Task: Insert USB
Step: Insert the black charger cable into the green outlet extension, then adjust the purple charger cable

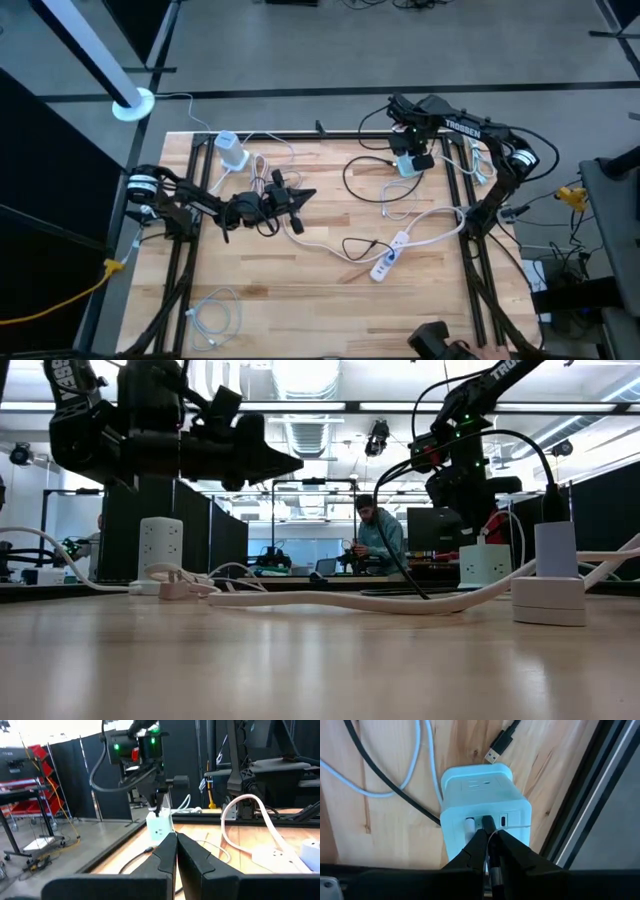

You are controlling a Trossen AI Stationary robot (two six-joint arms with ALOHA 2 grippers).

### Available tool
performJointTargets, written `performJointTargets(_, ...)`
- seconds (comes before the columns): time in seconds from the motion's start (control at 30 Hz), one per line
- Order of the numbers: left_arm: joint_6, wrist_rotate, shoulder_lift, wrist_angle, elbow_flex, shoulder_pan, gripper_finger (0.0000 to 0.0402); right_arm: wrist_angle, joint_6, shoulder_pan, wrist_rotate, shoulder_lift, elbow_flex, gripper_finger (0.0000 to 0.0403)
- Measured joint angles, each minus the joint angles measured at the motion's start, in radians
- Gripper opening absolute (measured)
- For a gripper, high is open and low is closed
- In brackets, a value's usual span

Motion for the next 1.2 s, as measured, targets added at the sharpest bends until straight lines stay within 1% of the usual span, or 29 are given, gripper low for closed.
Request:
performJointTargets(0.17,0.043,-0.001,-0.072,-0.047,-0.032,0.000,0.0000,-0.028,0.053,0.008,-0.009,-0.026,0.017,0.0019)
performJointTargets(0.23,0.037,-0.003,-0.112,-0.110,-0.038,0.000,0.0000,-0.041,0.066,0.011,-0.010,-0.035,0.022,0.0026)
performJointTargets(0.33,0.026,-0.038,-0.181,-0.239,-0.039,-0.002,0.0000,-0.061,0.091,0.021,-0.008,-0.042,0.025,0.0066)
performJointTargets(0.4,0.005,-0.057,-0.250,-0.350,-0.039,-0.007,0.0000,-0.079,0.093,0.033,-0.007,-0.042,0.025,0.0097)
performJointTargets(0.53,-0.032,-0.061,-0.431,-0.608,-0.038,-0.013,0.0000,-0.093,0.090,0.058,0.003,-0.055,0.029,0.0151)
performJointTargets(0.63,-0.044,-0.061,-0.563,-0.765,-0.036,-0.013,0.0000,-0.092,0.088,0.077,0.004,-0.069,0.045,0.0177)
performJointTargets(0.7,-0.047,-0.062,-0.631,-0.829,-0.036,-0.013,0.0000,-0.084,0.089,0.084,0.001,-0.075,0.065,0.0186)
performJointTargets(0.77,-0.047,-0.062,-0.682,-0.858,-0.036,-0.013,0.0000,-0.084,0.094,0.091,-0.002,-0.079,0.083,0.0190)
performJointTargets(0.9,-0.048,-0.061,-0.729,-0.884,-0.036,-0.013,0.0000,-0.083,0.119,0.109,-0.009,-0.079,0.112,0.0187)
performJointTargets(0.97,-0.049,-0.061,-0.733,-0.908,-0.036,-0.013,0.0000,-0.074,0.148,0.125,-0.047,-0.079,0.121,0.0183)
performJointTargets(1.03,-0.049,-0.069,-0.732,-0.951,-0.036,-0.012,0.0000,-0.049,0.192,0.145,-0.123,-0.079,0.126,0.0178)
performJointTargets(1.1,-0.050,-0.120,-0.724,-0.987,-0.036,-0.011,0.0000,-0.012,0.261,0.165,-0.241,-0.079,0.127,0.0173)
performJointTargets(1.2,-0.055,-0.229,-0.707,-1.018,-0.036,-0.008,0.0000,0.092,0.426,0.188,-0.472,-0.079,0.127,0.0167)
